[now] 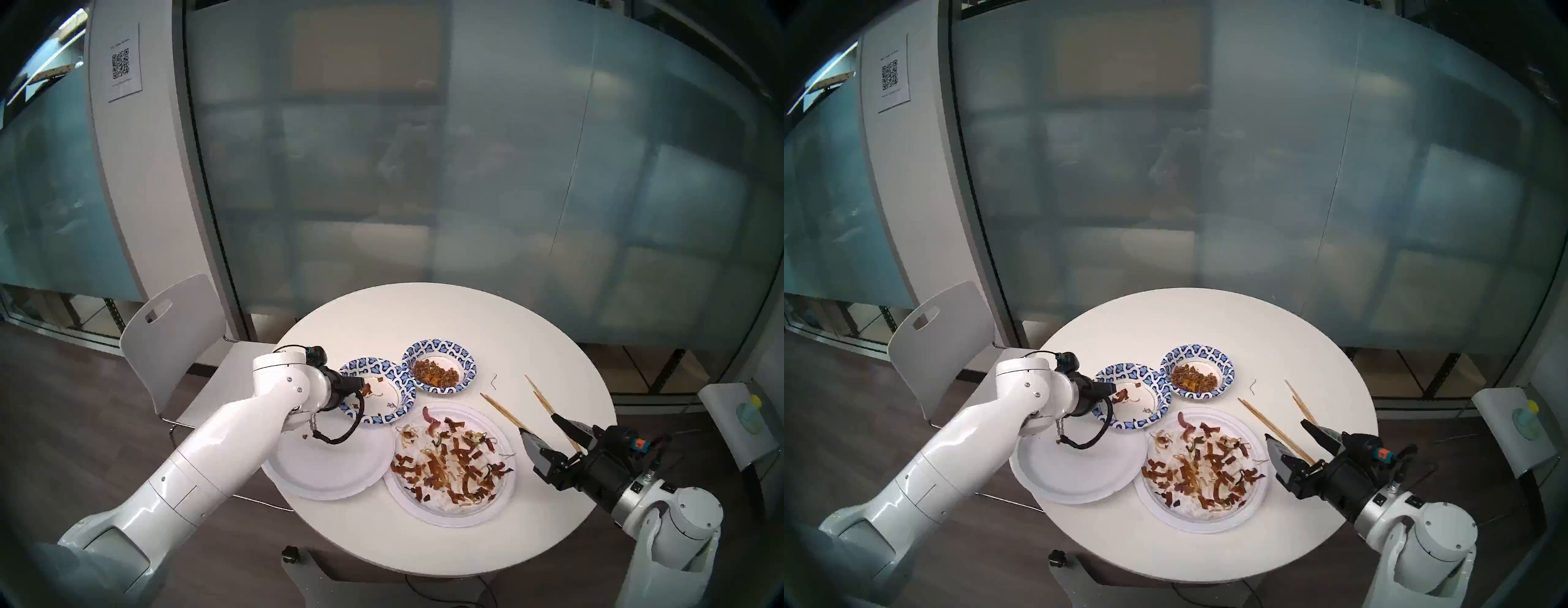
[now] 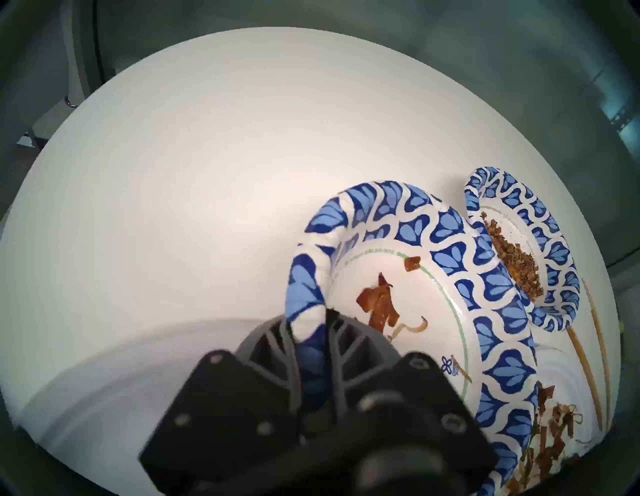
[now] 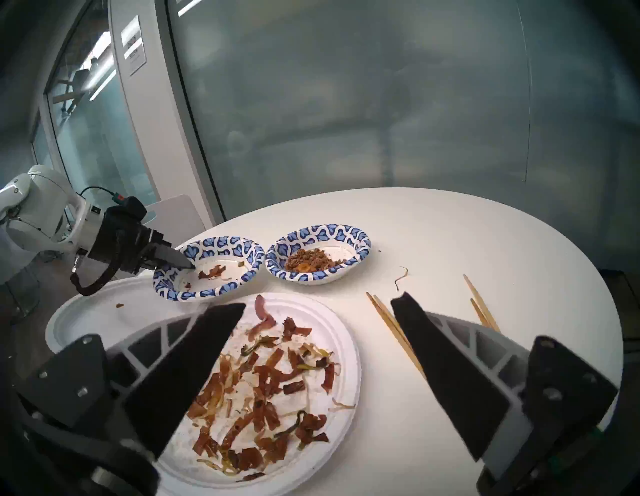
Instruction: Stack the plates into one stack
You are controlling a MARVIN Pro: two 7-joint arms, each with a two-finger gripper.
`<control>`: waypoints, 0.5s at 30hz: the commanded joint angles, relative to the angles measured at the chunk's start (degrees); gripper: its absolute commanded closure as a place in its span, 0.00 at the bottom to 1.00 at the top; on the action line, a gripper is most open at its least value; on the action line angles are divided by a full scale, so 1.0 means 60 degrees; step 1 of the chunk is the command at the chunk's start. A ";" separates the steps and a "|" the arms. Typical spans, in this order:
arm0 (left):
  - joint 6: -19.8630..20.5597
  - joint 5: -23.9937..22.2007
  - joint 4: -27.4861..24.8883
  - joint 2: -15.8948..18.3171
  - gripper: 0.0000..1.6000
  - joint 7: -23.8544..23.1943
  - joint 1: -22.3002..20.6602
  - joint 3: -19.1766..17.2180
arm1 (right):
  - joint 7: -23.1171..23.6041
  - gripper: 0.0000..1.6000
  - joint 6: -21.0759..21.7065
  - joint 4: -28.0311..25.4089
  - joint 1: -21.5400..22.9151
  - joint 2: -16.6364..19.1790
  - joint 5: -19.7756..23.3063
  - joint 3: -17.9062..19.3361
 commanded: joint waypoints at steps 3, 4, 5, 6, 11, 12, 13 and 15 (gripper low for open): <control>-0.0053 -0.0346 -0.0711 0.0304 1.00 -0.0099 0.0174 -0.0500 | -0.0019 0.00 -0.0007 -0.0164 0.0045 0.0027 0.0048 -0.0023; -0.0146 -0.0426 -0.0866 0.0333 1.00 -0.0088 0.0280 -0.0616 | -0.0018 0.00 -0.0007 -0.0164 0.0045 0.0027 0.0048 -0.0023; -0.0192 -0.0434 -0.0920 0.0344 1.00 -0.0087 0.0322 -0.0652 | -0.0018 0.00 -0.0007 -0.0164 0.0045 0.0027 0.0048 -0.0023; -0.0260 -0.0466 -0.0951 0.0333 1.00 -0.0106 0.0359 -0.0711 | -0.0019 0.00 -0.0007 -0.0164 0.0045 0.0028 0.0048 -0.0023; -0.0430 -0.0542 -0.1029 0.0304 1.00 -0.0072 0.0422 -0.0853 | -0.0020 0.00 -0.0006 -0.0165 0.0044 0.0027 0.0049 -0.0023; -0.0504 -0.0576 -0.1018 0.0271 1.00 -0.0060 0.0446 -0.0906 | -0.0020 0.00 -0.0006 -0.0165 0.0044 0.0027 0.0049 -0.0023; -0.0514 -0.0612 -0.0978 0.0259 1.00 -0.0064 0.0437 -0.0933 | -0.0020 0.00 -0.0006 -0.0166 0.0044 0.0027 0.0049 -0.0023; -0.0633 -0.0691 -0.0875 0.0197 1.00 -0.0077 0.0450 -0.1035 | -0.0020 0.00 -0.0006 -0.0166 0.0044 0.0027 0.0049 -0.0023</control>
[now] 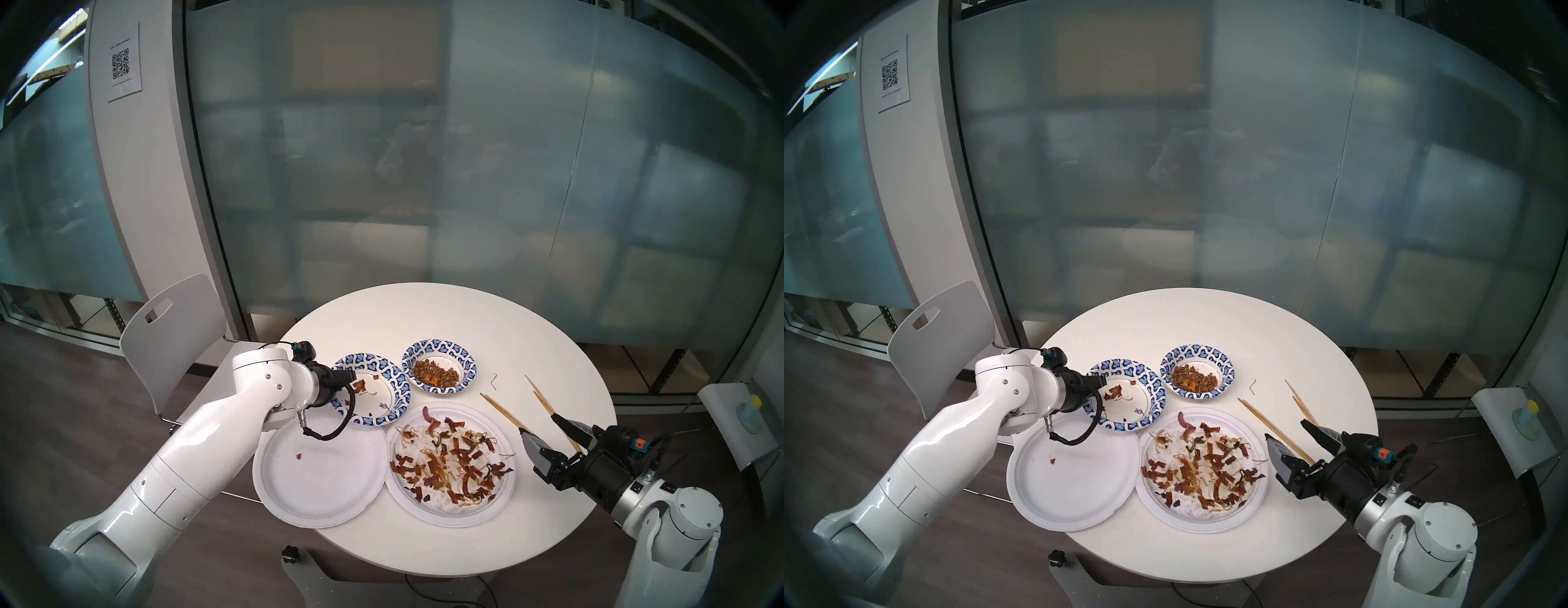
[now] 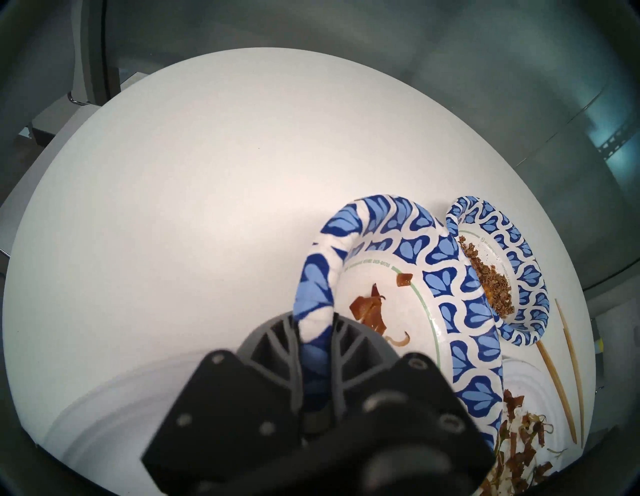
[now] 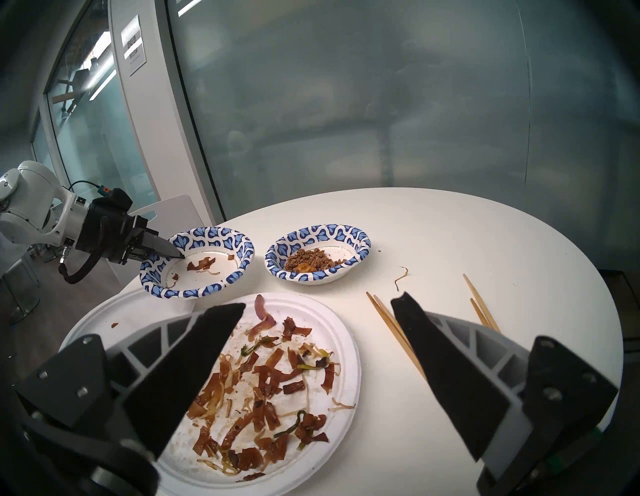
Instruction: Stack the plates into one stack
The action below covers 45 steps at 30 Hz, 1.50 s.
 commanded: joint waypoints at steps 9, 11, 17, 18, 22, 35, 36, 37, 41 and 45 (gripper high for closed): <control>-0.0220 -0.1113 -0.0302 -0.0253 1.00 0.0344 -0.0127 -0.0971 | -0.0016 0.00 -0.0008 -0.0162 0.0044 0.0028 0.0049 -0.0022; -0.0196 -0.1216 -0.0313 -0.0330 1.00 0.0389 -0.0166 -0.0976 | -0.0016 0.00 -0.0008 -0.0162 0.0044 0.0028 0.0049 -0.0022; -0.0205 -0.1381 -0.0352 -0.0825 1.00 0.0827 -0.0499 -0.0613 | -0.0011 0.00 -0.0010 -0.0158 0.0047 0.0029 0.0047 -0.0020; -0.0215 -0.1386 -0.0324 -0.0919 1.00 0.0880 -0.0564 -0.0538 | -0.0010 0.00 -0.0010 -0.0157 0.0047 0.0029 0.0046 -0.0020; -0.0364 -0.1351 0.0006 -0.1459 1.00 0.1128 -0.0999 -0.0111 | -0.0006 0.00 -0.0012 -0.0153 0.0049 0.0030 0.0044 -0.0019; -0.0691 -0.1448 0.0863 -0.2525 1.00 0.1618 -0.1940 0.0570 | -0.0001 0.00 -0.0013 -0.0149 0.0051 0.0032 0.0042 -0.0017; -0.0737 -0.1463 0.0924 -0.2622 1.00 0.1698 -0.2035 0.0620 | -0.0002 0.00 -0.0013 -0.0150 0.0051 0.0032 0.0042 -0.0018; -0.0757 -0.1466 0.0944 -0.2656 1.00 0.1739 -0.2072 0.0644 | -0.0002 0.00 -0.0012 -0.0151 0.0051 0.0031 0.0042 -0.0017; -0.0813 -0.1442 0.0953 -0.2740 1.00 0.1856 -0.2145 0.0752 | -0.0004 0.00 -0.0011 -0.0153 0.0050 0.0031 0.0044 -0.0018; -0.0953 -0.1306 0.1075 -0.2882 1.00 0.1966 -0.2177 0.0996 | -0.0009 0.00 -0.0008 -0.0159 0.0047 0.0029 0.0046 -0.0020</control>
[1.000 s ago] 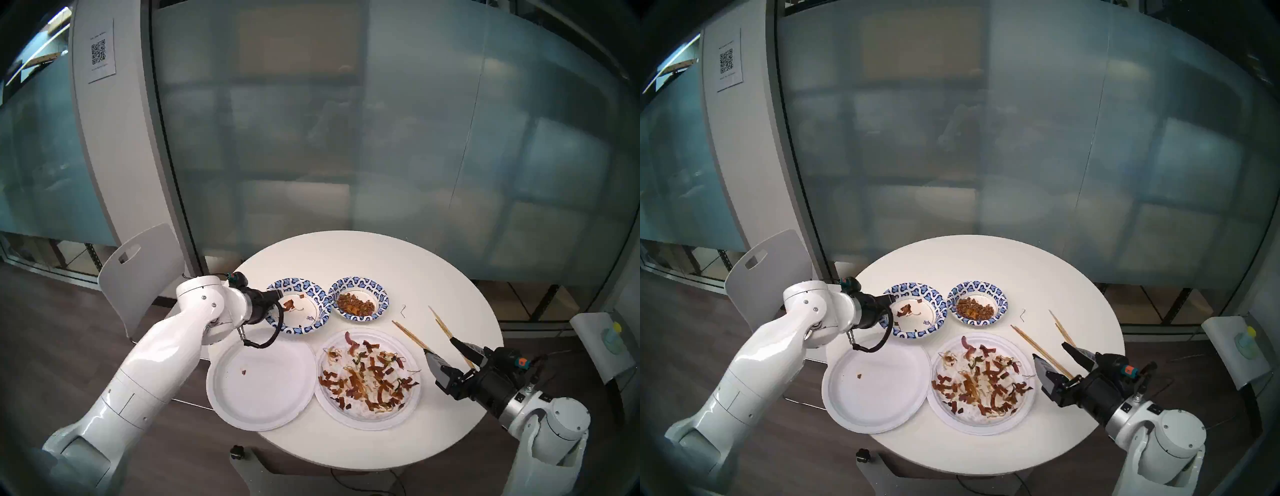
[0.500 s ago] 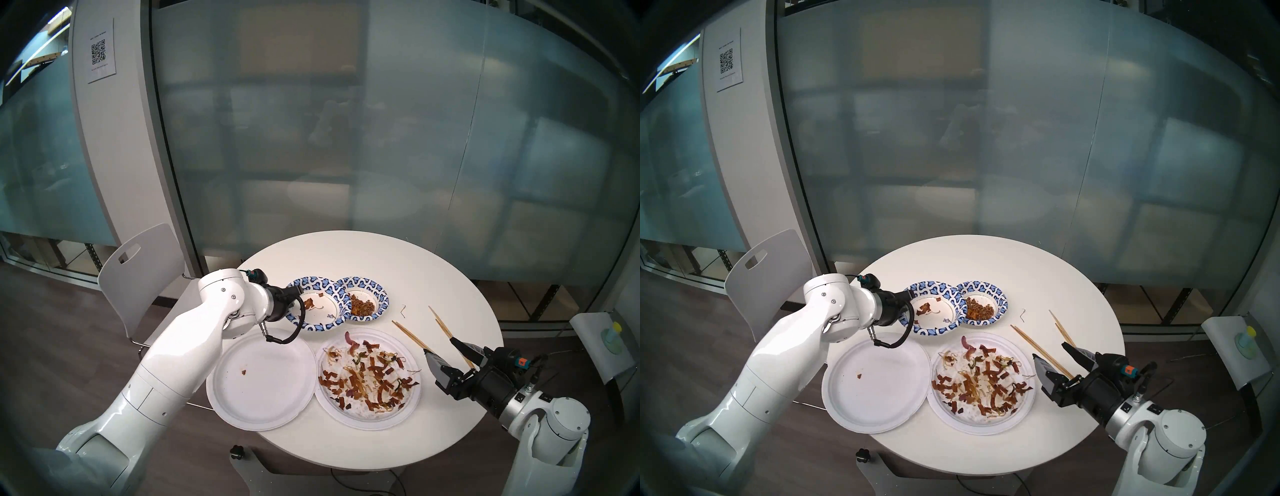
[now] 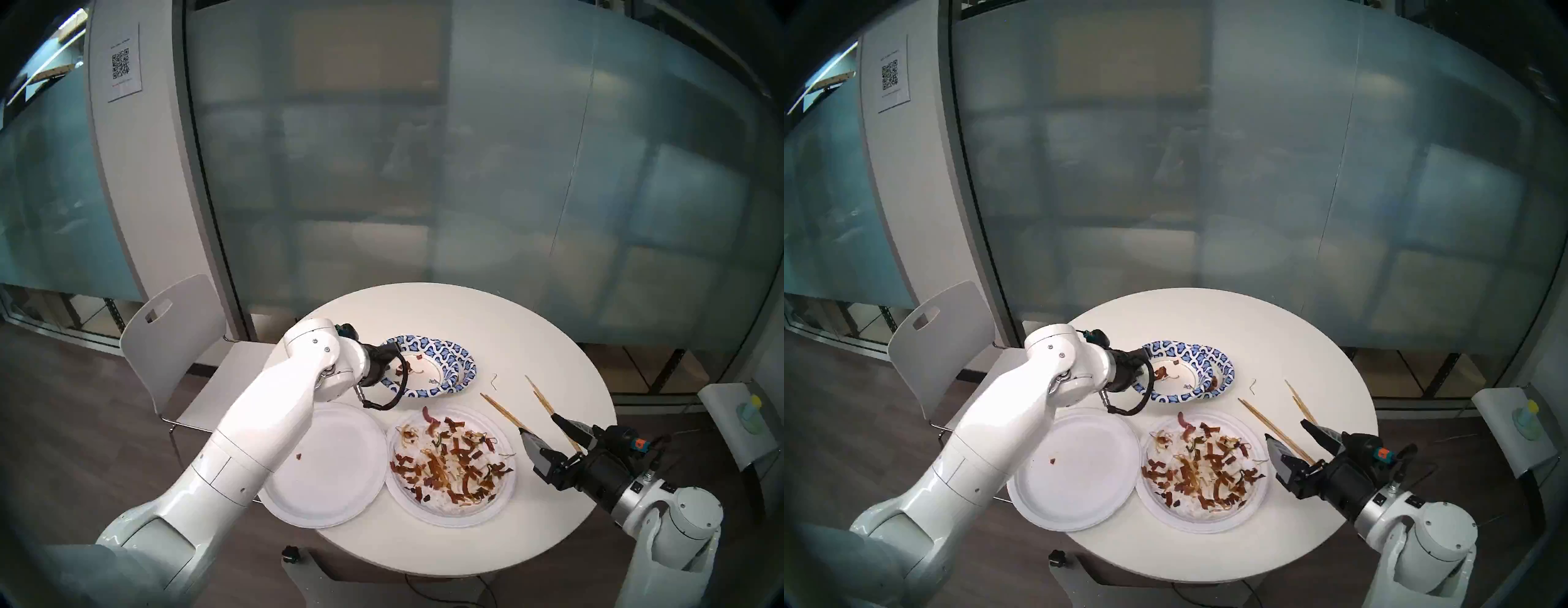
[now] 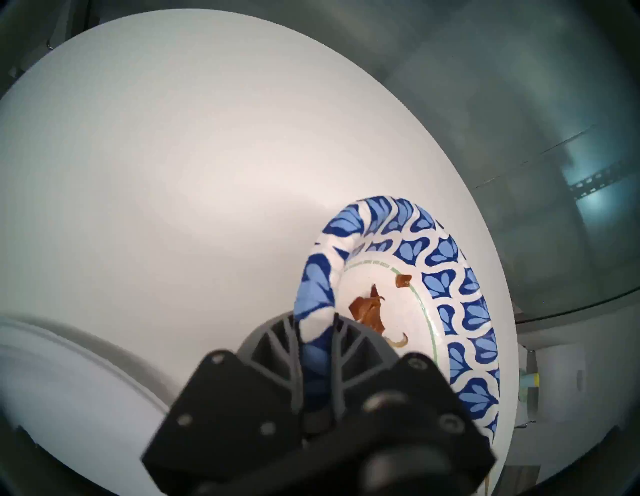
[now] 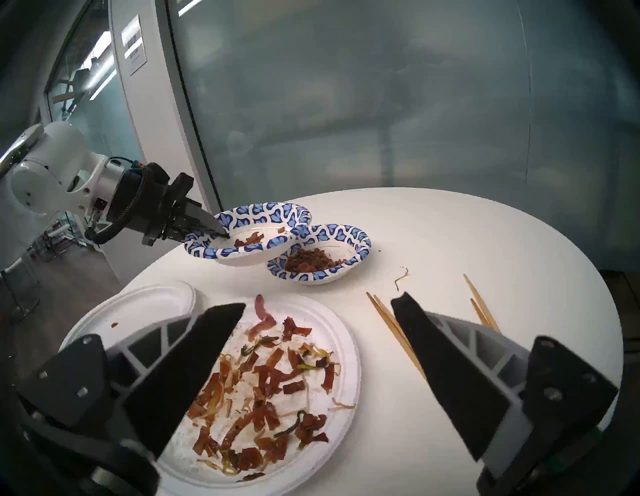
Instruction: Stack the plates into one stack
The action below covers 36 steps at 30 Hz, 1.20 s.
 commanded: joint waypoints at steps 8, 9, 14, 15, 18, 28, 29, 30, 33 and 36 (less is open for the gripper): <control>-0.0600 0.0505 0.0496 -0.0984 1.00 0.0215 -0.0662 0.0593 | -0.0022 0.00 -0.0007 -0.0165 0.0040 0.0022 0.0054 -0.0022; -0.0653 0.0547 0.0584 -0.1044 1.00 0.0219 -0.0709 0.0631 | -0.0022 0.00 -0.0007 -0.0165 0.0041 0.0022 0.0053 -0.0022; -0.0869 0.0670 0.0959 -0.1381 1.00 0.0328 -0.0976 0.0776 | -0.0017 0.00 -0.0009 -0.0160 0.0043 0.0024 0.0051 -0.0020; -0.0915 0.0698 0.1044 -0.1455 1.00 0.0342 -0.1024 0.0818 | -0.0016 0.00 -0.0009 -0.0159 0.0043 0.0024 0.0051 -0.0020; -0.0991 0.0752 0.1189 -0.1593 1.00 0.0371 -0.1104 0.0901 | -0.0015 0.00 -0.0010 -0.0158 0.0044 0.0024 0.0050 -0.0020; -0.1368 0.1014 0.1797 -0.2010 1.00 0.0503 -0.1344 0.1204 | -0.0021 0.00 -0.0007 -0.0164 0.0041 0.0023 0.0053 -0.0022; -0.1398 0.1038 0.1848 -0.2011 1.00 0.0493 -0.1365 0.1205 | -0.0021 0.00 -0.0007 -0.0164 0.0041 0.0023 0.0053 -0.0022; -0.1436 0.1081 0.1983 -0.1992 1.00 0.0400 -0.1409 0.1198 | -0.0023 0.00 -0.0006 -0.0165 0.0040 0.0022 0.0054 -0.0022; -0.1519 0.1088 0.2180 -0.1954 1.00 0.0285 -0.1512 0.1098 | -0.0022 0.00 -0.0006 -0.0165 0.0040 0.0023 0.0054 -0.0022; -0.1540 0.1066 0.2141 -0.1932 1.00 0.0310 -0.1536 0.1017 | -0.0021 0.00 -0.0007 -0.0164 0.0041 0.0023 0.0053 -0.0022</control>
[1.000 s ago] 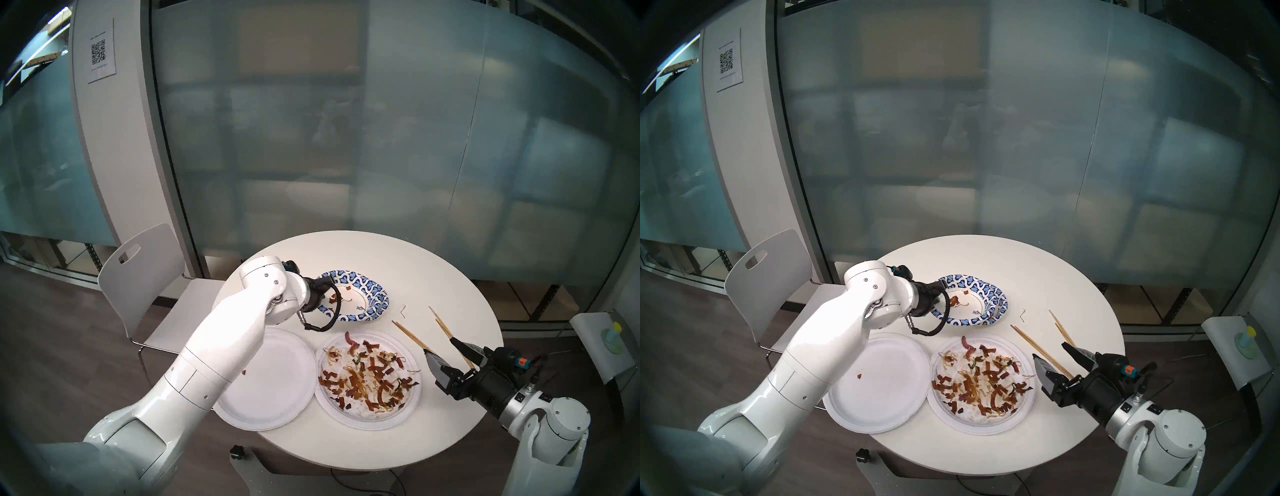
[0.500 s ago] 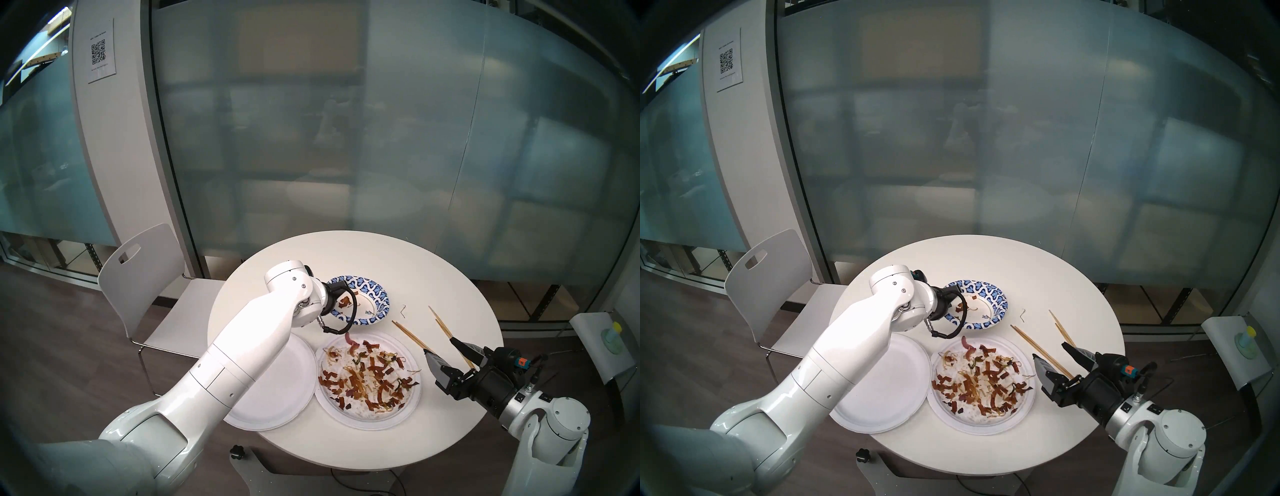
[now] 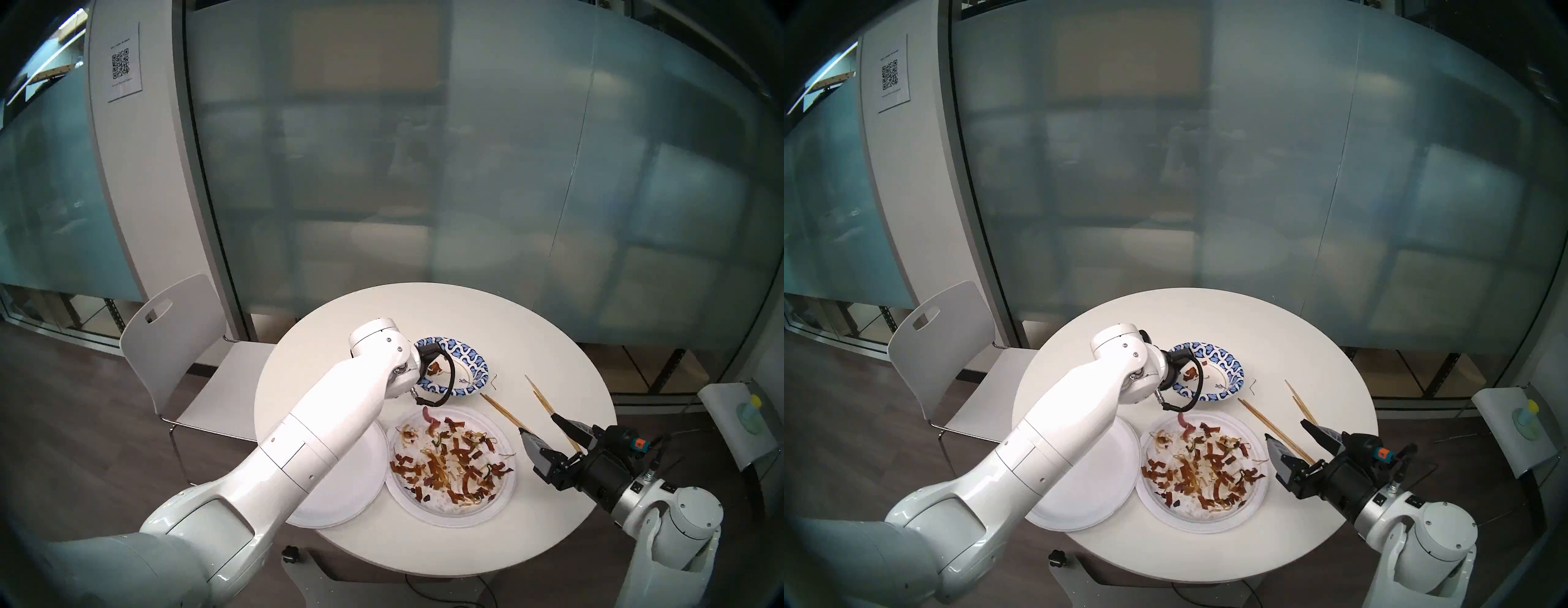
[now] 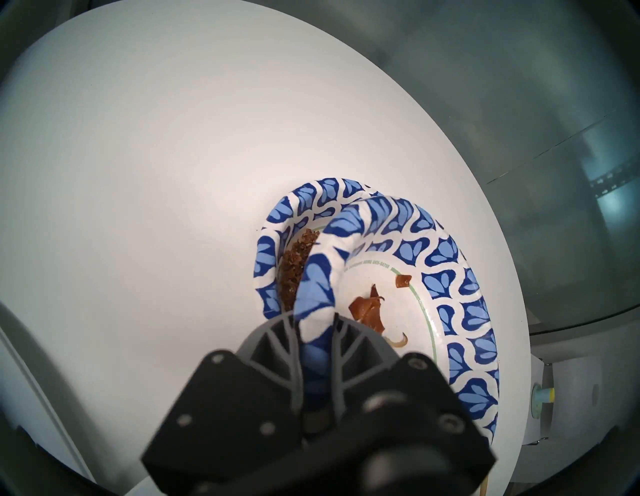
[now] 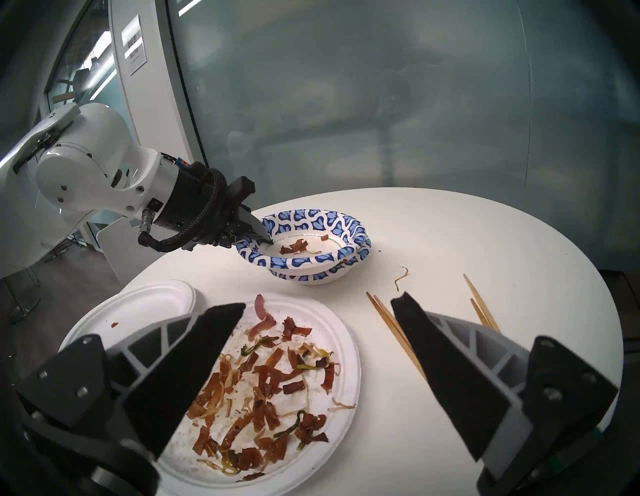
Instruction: Stack the plates into one stack
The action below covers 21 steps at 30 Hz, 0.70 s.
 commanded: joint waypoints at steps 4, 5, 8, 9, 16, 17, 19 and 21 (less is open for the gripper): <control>-0.0162 -0.0012 -0.0077 -0.0145 1.00 -0.0123 -0.0449 -0.0313 | -0.0024 0.00 -0.0006 -0.0165 0.0039 0.0021 0.0055 -0.0023; -0.0135 0.0000 -0.0034 -0.0137 1.00 -0.0120 -0.0459 -0.0302 | -0.0026 0.00 -0.0006 -0.0166 0.0038 0.0020 0.0056 -0.0023; -0.0078 -0.0021 0.0029 -0.0152 1.00 -0.0141 -0.0433 -0.0286 | -0.0031 0.00 -0.0004 -0.0169 0.0036 0.0019 0.0058 -0.0025; -0.0075 -0.0037 0.0073 -0.0180 1.00 -0.0153 -0.0417 -0.0282 | -0.0032 0.00 -0.0004 -0.0170 0.0036 0.0019 0.0058 -0.0025; -0.0210 0.0086 0.0605 -0.0385 1.00 -0.0371 -0.0560 -0.0215 | -0.0032 0.00 -0.0004 -0.0170 0.0036 0.0019 0.0058 -0.0025; -0.0222 0.0095 0.0702 -0.0421 1.00 -0.0397 -0.0624 -0.0219 | -0.0031 0.00 -0.0004 -0.0169 0.0036 0.0020 0.0058 -0.0025; -0.0266 0.0137 0.0838 -0.0471 1.00 -0.0460 -0.0717 -0.0219 | -0.0029 0.00 -0.0006 -0.0167 0.0037 0.0021 0.0057 -0.0024; -0.0287 0.0166 0.0914 -0.0508 1.00 -0.0513 -0.0791 -0.0234 | -0.0026 0.00 -0.0007 -0.0165 0.0039 0.0021 0.0055 -0.0023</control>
